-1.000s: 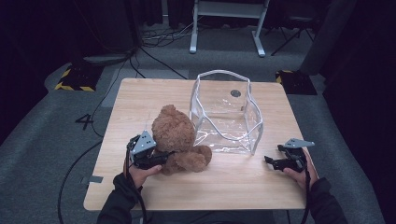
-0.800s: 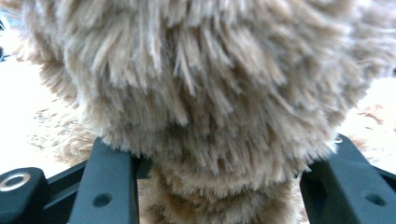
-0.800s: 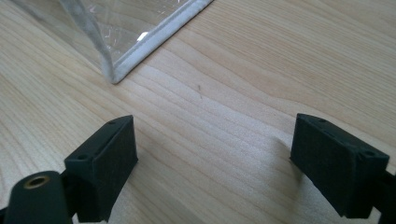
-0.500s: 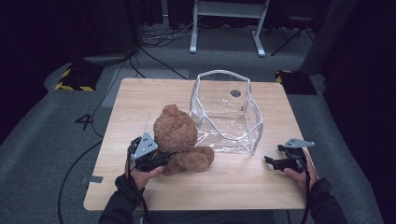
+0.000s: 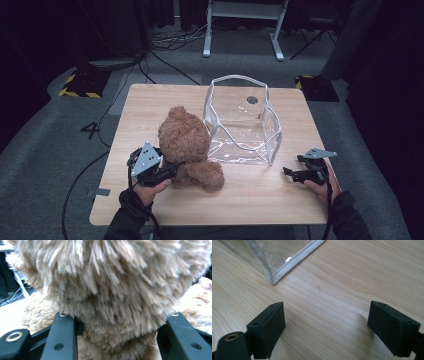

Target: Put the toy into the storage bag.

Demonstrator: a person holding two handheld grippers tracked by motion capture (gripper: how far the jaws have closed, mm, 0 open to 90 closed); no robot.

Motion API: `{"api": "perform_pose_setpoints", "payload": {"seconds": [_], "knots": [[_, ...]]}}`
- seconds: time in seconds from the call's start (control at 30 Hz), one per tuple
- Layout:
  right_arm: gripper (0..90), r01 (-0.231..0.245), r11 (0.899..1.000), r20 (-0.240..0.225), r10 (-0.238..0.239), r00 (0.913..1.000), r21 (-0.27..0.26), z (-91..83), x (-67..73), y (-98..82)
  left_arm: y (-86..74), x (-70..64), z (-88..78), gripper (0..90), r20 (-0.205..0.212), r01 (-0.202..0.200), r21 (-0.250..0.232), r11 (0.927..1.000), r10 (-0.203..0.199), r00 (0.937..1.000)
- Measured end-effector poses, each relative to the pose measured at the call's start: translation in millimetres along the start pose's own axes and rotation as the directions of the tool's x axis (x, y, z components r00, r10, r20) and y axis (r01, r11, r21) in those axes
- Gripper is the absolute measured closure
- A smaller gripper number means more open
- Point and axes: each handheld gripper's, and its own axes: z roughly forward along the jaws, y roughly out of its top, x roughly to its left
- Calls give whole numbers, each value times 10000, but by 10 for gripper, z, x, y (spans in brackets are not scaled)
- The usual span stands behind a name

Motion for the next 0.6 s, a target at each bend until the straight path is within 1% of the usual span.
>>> {"api": "perform_pose_setpoints", "payload": {"seconds": [0.27,0.4,0.5,0.6], "knots": [[142,-1,10000,0,1,10000,0,0,0,0,55,24,-61,522,-153,-22,-189,9998,19,9999],[142,0,10000,0,0,10000,-1,0,0,0,89,15,-85,524,-191,-165,-206,9997,161,9997],[142,1,10000,2,-1,10000,0,0,0,0,120,16,-108,524,-251,-206,-349,9992,197,9995],[142,3,10000,0,-3,10000,-2,0,0,0,147,34,-135,523,-346,-159,-511,9986,142,9993]]}}
